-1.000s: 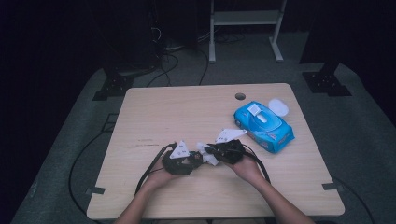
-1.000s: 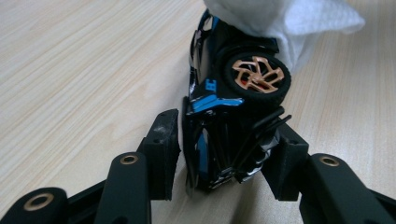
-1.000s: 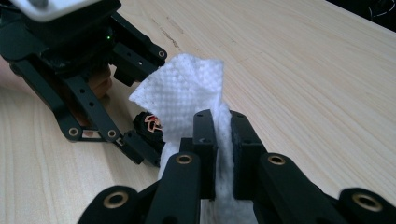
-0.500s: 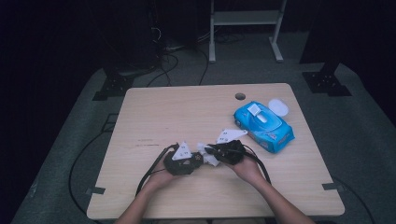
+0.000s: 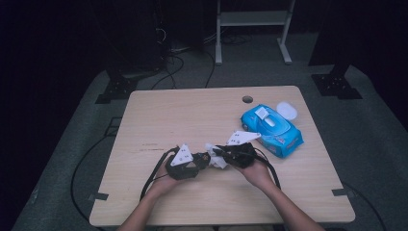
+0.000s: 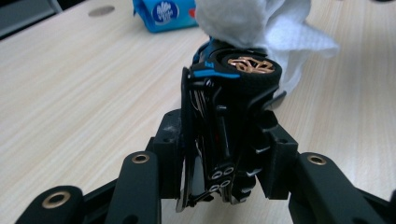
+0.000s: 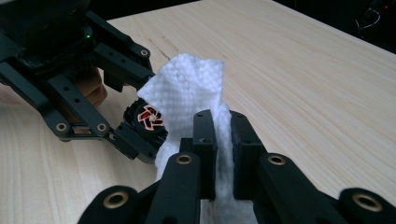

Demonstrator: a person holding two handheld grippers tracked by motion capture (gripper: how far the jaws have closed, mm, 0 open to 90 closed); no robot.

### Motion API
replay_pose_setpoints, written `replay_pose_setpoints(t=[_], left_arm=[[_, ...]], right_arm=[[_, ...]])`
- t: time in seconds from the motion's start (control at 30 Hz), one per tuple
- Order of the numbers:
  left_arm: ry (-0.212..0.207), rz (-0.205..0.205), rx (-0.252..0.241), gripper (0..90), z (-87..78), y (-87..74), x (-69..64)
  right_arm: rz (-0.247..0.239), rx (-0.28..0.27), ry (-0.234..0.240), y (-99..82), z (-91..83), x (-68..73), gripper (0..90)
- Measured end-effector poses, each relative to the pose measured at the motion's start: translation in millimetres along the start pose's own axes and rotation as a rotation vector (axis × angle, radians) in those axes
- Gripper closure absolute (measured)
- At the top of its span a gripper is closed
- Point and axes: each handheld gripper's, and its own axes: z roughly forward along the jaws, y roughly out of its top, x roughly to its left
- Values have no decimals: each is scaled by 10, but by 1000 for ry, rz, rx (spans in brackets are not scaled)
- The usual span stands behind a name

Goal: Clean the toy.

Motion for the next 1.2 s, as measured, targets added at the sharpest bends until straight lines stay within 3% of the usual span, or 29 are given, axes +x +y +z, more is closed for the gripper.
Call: replay_pose_setpoints(t=[0.3,0.8,0.93,1.07,1.2], left_arm=[[20,2,-90,580,-138,118,-17],[30,21,-158,579,-280,228,-27],[26,17,-163,579,-283,245,-33],[38,15,-165,579,-288,281,-34],[39,12,-154,579,-287,277,-26]], right_arm=[[39,-43,-3,24,-83,-40,825],[68,-55,18,13,-60,-53,825],[60,-55,13,37,-86,-46,825],[53,-107,4,138,-213,-25,826],[-6,-143,12,316,-296,84,826]])
